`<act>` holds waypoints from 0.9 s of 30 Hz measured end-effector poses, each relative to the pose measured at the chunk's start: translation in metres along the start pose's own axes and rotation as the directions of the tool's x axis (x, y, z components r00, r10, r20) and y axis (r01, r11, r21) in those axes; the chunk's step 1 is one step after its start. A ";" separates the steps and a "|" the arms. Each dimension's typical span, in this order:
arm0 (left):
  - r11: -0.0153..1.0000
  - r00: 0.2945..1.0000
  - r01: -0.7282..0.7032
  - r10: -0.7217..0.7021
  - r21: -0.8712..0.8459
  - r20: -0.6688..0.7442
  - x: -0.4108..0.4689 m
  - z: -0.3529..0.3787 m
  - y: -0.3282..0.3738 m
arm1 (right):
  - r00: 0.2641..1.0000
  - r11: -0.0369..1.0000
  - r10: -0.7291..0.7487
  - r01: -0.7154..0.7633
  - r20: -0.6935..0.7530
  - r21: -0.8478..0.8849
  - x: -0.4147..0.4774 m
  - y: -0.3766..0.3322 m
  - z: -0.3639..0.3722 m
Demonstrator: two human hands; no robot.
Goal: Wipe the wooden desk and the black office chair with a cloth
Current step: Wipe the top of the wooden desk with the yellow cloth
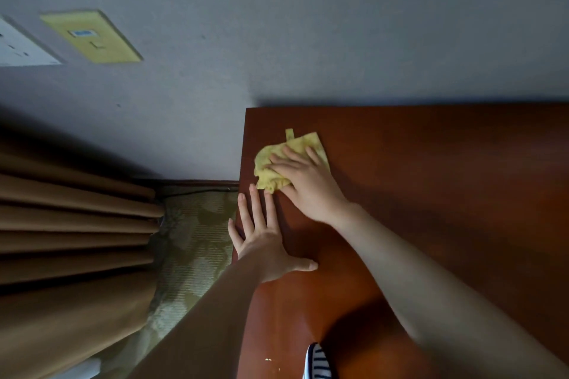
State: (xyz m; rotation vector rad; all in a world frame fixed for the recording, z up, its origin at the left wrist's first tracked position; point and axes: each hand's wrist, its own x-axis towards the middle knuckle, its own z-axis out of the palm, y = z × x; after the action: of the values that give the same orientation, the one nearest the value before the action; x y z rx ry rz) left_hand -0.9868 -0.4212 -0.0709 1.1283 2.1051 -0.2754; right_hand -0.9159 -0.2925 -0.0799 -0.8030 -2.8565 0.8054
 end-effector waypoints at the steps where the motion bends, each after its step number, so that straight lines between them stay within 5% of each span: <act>1: 1.000 1.000 0.000 0.000 -0.001 -0.002 0.000 0.000 0.000 | 0.999 0.999 0.029 -0.028 -0.023 0.035 -0.017 0.000 0.001; 12: 1.000 0.999 0.023 -0.023 0.007 -0.025 -0.003 -0.003 0.003 | 0.969 0.965 0.244 -0.247 -0.036 -0.090 -0.140 0.067 -0.030; 21: 1.000 0.999 0.025 -0.024 0.014 -0.036 0.000 0.001 0.002 | 0.841 0.831 0.523 -0.539 -0.139 -0.137 -0.102 0.125 -0.062; 27: 1.000 0.998 0.010 -0.010 0.001 -0.057 0.002 0.006 -0.001 | 0.831 0.826 0.524 -0.549 -0.187 -0.129 -0.047 0.134 -0.063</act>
State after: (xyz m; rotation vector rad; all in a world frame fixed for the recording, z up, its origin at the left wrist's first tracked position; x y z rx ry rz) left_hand -0.9849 -0.4235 -0.0763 1.1390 2.1616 -0.2515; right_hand -0.8003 -0.1890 -0.0901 -1.6696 -2.6107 0.4943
